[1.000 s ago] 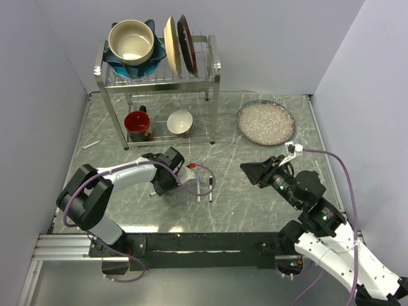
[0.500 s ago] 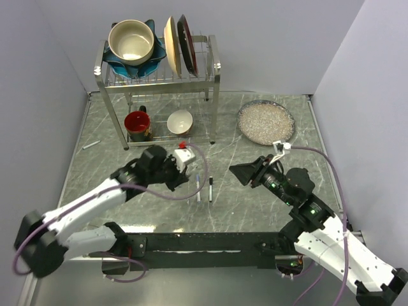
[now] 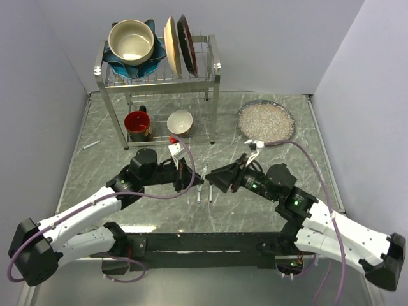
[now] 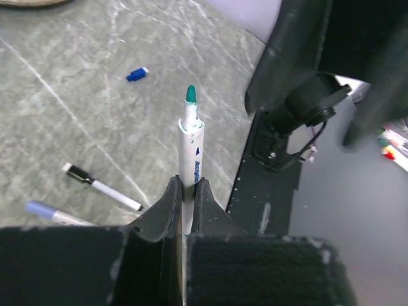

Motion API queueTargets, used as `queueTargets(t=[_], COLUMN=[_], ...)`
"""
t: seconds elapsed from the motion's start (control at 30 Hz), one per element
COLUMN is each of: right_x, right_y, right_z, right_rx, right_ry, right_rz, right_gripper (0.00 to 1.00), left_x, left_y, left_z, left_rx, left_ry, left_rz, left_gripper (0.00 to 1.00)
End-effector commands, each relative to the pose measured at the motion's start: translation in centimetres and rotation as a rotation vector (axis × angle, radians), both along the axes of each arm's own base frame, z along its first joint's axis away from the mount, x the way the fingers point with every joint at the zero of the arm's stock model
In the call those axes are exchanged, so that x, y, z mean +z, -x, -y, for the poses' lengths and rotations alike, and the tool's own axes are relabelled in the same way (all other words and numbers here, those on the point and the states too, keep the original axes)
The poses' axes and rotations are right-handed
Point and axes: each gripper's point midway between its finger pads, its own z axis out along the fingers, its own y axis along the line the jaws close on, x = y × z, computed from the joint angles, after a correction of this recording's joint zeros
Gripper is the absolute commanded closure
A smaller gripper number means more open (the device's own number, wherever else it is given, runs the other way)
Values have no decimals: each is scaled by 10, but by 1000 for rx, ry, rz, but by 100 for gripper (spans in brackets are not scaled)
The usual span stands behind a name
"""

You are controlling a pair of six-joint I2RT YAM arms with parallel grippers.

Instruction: Insert the pens into the pen caps

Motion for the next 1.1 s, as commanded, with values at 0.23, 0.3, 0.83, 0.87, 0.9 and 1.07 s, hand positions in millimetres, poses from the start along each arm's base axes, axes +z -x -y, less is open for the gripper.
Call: queueTargets(t=[0.23,0.3,0.83,0.87,0.9,1.07], right_x=[28,25,17,18,19,21], right_y=[-25,-25,-2,1,2,12], right_z=[-9,-11,-13,-13,-13,-23], right_rx=[-175,-174,-88,-78,-67,10], right_ry=[45,59,18,7,4,-11], right_rz=[58,56,50,57,65,106], right_gripper=[47,47,44,44,44,44], left_x=[32,35,58,66,70,93], left_y=[18,19,12,12,8,12], left_z=[2,1,-6,-8,-10,-15], left_rx=[-68,-69,35,46,79,100], left_ry=[119,123,226,254,270,383], left_rz=[23,28,9,18,16,-18], left_gripper=[99,99,99,99,99,99])
